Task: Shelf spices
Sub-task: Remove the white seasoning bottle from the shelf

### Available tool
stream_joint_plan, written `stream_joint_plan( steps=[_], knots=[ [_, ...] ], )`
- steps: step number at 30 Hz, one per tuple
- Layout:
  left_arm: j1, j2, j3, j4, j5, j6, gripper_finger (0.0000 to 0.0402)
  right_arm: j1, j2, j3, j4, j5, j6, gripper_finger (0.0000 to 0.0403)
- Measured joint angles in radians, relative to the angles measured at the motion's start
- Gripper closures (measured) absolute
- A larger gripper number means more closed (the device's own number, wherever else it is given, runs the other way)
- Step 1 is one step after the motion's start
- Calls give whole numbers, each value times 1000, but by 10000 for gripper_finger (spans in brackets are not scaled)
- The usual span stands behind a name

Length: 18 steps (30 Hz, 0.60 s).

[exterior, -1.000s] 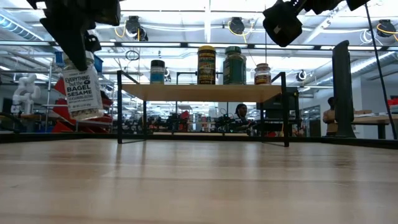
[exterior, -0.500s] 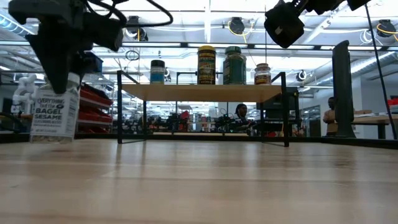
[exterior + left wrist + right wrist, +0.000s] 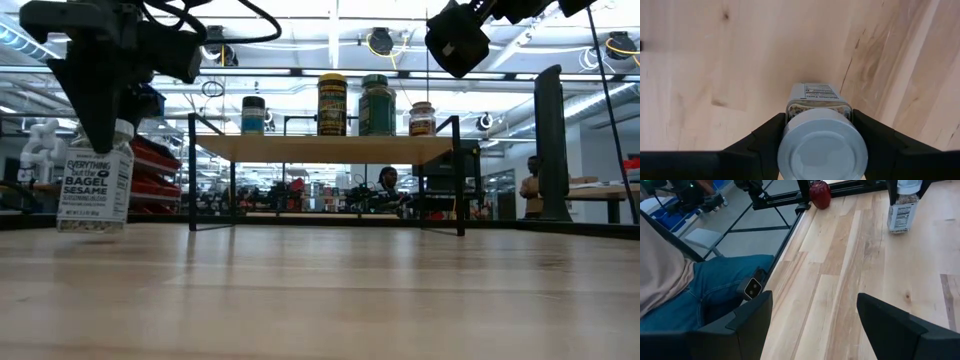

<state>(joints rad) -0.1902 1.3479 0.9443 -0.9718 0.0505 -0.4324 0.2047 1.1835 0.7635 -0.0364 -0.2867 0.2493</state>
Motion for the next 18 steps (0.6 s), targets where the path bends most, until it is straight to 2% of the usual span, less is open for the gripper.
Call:
stream_joint_plan(
  steps=[9, 18],
  knots=[
    [0, 0, 0, 5, -6, -7, 192, 0, 0, 0, 0, -1, 0, 124],
    [0, 0, 2, 25, -33, -8, 158, 0, 0, 0, 0, -4, 1, 124]
  ],
)
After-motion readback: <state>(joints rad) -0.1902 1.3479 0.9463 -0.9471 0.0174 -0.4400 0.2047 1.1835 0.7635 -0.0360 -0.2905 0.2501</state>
